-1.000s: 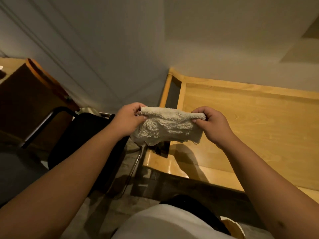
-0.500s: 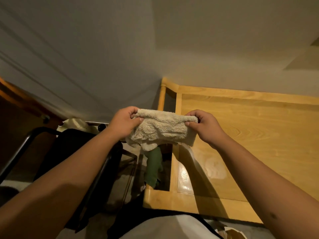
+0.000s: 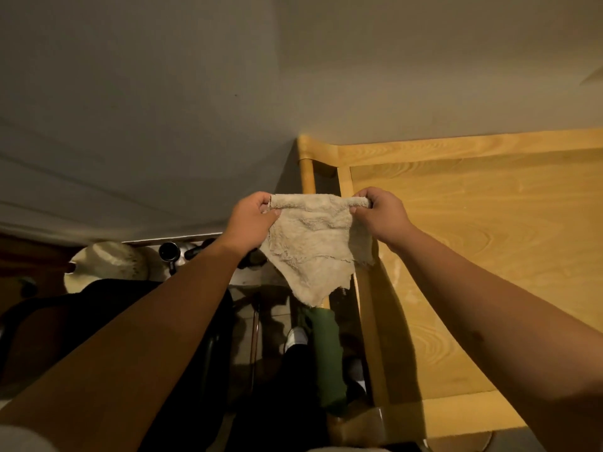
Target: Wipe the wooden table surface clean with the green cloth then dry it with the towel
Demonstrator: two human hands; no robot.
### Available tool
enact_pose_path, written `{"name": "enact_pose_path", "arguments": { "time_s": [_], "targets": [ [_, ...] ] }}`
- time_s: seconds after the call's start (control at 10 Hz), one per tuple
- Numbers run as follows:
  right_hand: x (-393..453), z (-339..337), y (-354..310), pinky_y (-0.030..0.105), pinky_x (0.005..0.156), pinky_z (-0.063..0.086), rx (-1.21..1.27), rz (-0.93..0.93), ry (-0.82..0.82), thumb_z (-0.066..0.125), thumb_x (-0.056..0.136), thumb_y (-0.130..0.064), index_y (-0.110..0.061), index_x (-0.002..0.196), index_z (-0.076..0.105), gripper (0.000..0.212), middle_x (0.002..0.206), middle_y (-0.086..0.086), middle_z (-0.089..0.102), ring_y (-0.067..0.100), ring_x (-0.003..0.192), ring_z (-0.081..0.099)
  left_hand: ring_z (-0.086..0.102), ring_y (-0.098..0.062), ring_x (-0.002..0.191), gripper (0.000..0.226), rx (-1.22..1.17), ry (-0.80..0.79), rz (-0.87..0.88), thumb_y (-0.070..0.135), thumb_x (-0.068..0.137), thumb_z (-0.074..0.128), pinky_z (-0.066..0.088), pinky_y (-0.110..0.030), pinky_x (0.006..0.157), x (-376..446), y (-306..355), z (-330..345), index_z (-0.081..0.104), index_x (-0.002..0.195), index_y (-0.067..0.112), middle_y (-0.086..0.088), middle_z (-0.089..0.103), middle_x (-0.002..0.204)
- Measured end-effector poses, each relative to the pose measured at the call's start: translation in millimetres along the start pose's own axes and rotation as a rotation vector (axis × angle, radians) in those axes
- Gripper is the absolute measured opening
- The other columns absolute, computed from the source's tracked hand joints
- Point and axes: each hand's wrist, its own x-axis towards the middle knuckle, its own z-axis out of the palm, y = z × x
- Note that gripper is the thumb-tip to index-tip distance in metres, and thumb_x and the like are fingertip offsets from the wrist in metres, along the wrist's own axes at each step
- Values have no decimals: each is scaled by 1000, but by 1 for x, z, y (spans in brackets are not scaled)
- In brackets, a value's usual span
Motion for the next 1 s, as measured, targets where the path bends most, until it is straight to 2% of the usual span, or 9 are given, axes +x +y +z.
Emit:
{"name": "enact_pose_path", "arguments": {
  "time_s": [0.1, 0.3, 0.4, 0.5, 0.6, 0.7, 0.8, 0.9, 1.0],
  "targets": [
    [20, 17, 2, 34, 70, 48, -89, 37, 31, 67, 92, -19, -19, 93, 65, 2, 87, -3, 63, 19, 86, 58, 71, -5, 80, 13, 12, -19, -42, 8, 99, 63, 54, -20, 61, 26, -12, 2, 65, 99, 21, 0, 73, 100],
    [40, 38, 3, 28, 66, 39, -153, 89, 69, 66, 93, -20, -18, 102, 63, 10, 86, -4, 60, 21, 89, 60, 71, -25, 99, 9, -10, -21, -129, 10, 100, 61, 60, -47, 89, 54, -27, 13, 61, 106, 16, -7, 72, 107],
    [37, 47, 3, 30, 79, 44, -235, 113, 56, 66, 93, -19, -13, 125, 58, 34, 109, 7, 65, 27, 106, 60, 67, -24, 107, 16, 6, -51, -184, 13, 100, 62, 56, -44, 97, 55, -34, 19, 60, 116, 18, -11, 69, 122],
    [21, 55, 1, 32, 100, 41, -262, 39, 150, 68, 92, -23, -15, 137, 52, 48, 134, 7, 56, 24, 124, 51, 48, -22, 137, 55, 63, -29, -147, 21, 101, 62, 38, -31, 106, 40, -35, 25, 41, 152, 20, -5, 48, 155],
    [3, 66, -5, 34, 103, 40, -121, -90, 70, 59, 96, -37, -17, 141, 50, 50, 138, 3, 54, 16, 124, 49, 49, 9, 128, 56, -58, -72, -56, 24, 103, 57, 40, -14, 99, 15, -32, 35, 38, 156, 26, 6, 53, 147],
    [-13, 78, -14, 38, 110, 39, 239, 33, -235, 52, 101, -38, -18, 154, 29, 62, 143, -3, 49, 14, 129, 48, 55, 31, 92, 56, -305, -322, -106, 26, 108, 47, 45, 1, 71, -3, -29, 52, 27, 160, 24, 16, 44, 136],
    [-15, 77, -18, 43, 115, 35, 445, 164, -345, 47, 103, -40, -21, 158, 12, 68, 152, -1, 39, 17, 135, 43, 53, 31, 87, 58, -368, -392, -147, 34, 109, 42, 45, 2, 66, -5, -28, 55, 19, 161, 30, 13, 37, 142],
    [-14, 70, -16, 47, 118, 30, 405, 177, -363, 46, 103, -44, -18, 158, 13, 69, 161, 8, 30, 25, 143, 37, 55, 15, 113, 62, -311, -372, -128, 35, 107, 48, 47, -7, 87, -9, -28, 47, 19, 162, 29, 8, 35, 159],
    [-21, 55, -15, 30, 112, 22, 225, 77, -269, 50, 100, -48, -20, 159, 12, 76, 165, 4, 21, 22, 148, 25, 34, -13, 148, 70, -156, -287, -69, 44, 103, 53, 32, -39, 121, -19, -19, 38, 19, 162, 30, 1, 26, 168]
  ]
}}
